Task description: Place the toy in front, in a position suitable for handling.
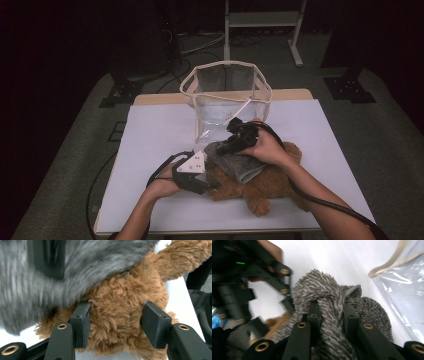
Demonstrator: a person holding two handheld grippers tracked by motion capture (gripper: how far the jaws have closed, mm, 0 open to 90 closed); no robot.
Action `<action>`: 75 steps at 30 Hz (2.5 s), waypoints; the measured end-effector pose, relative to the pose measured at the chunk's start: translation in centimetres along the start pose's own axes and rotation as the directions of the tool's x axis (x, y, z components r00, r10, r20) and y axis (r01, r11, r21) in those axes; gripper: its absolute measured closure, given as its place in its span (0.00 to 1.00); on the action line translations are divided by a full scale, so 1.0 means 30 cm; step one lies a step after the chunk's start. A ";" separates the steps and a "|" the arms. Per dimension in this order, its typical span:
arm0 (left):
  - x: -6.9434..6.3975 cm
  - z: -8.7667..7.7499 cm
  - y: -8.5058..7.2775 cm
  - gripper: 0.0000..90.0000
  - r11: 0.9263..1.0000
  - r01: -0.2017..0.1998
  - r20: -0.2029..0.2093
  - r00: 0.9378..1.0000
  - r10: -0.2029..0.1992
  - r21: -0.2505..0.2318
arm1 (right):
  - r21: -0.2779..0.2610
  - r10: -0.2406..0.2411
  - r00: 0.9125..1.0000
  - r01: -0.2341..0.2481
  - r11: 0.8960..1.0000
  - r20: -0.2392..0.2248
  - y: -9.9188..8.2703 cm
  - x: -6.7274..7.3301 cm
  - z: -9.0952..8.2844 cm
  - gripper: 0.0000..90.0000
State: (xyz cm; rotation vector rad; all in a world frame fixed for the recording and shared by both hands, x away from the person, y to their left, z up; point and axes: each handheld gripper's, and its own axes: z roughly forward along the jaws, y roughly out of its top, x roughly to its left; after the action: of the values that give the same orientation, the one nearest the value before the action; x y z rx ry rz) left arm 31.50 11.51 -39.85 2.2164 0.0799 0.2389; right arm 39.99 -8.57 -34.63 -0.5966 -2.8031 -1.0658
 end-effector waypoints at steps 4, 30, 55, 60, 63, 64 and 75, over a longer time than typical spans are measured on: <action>0.003 -0.001 -0.008 0.49 1.000 -0.001 0.003 1.000 0.001 0.007 | 0.015 0.021 1.000 -0.020 1.000 -0.014 -0.006 -0.022 0.040 0.81; 0.044 -0.017 -0.013 0.49 0.997 0.068 -0.076 0.995 -0.071 -0.042 | -0.038 -0.066 0.985 0.073 0.997 0.162 -0.255 0.141 -0.173 0.80; 0.061 -0.010 -0.028 0.51 0.995 0.094 -0.094 0.991 -0.098 -0.043 | -0.066 -0.094 0.986 0.104 0.992 0.139 -0.188 0.149 -0.125 0.81; 0.057 -0.029 -0.035 0.49 0.996 0.085 -0.063 0.994 -0.088 -0.041 | -0.088 -0.036 0.989 0.049 0.995 0.142 -0.216 0.091 -0.136 0.81; 0.057 -0.022 -0.043 0.49 0.996 0.090 -0.066 0.994 -0.092 -0.024 | -0.091 -0.021 0.989 0.034 0.995 0.143 -0.227 0.080 -0.140 0.81; 0.058 -0.015 -0.045 0.49 0.996 0.090 -0.069 0.993 -0.091 -0.023 | -0.093 -0.016 0.989 0.030 0.995 0.145 -0.232 0.080 -0.141 0.81; 0.056 0.003 -0.041 0.49 0.996 0.088 -0.070 0.994 -0.089 -0.020 | -0.089 -0.127 0.983 0.139 0.986 0.129 -0.133 0.159 -0.121 0.81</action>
State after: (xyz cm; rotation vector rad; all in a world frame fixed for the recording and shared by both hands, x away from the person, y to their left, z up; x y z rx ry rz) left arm 33.18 12.41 -40.63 2.1814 0.2135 0.2684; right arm 33.83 -12.10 -33.35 -0.5062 -2.9475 -1.2375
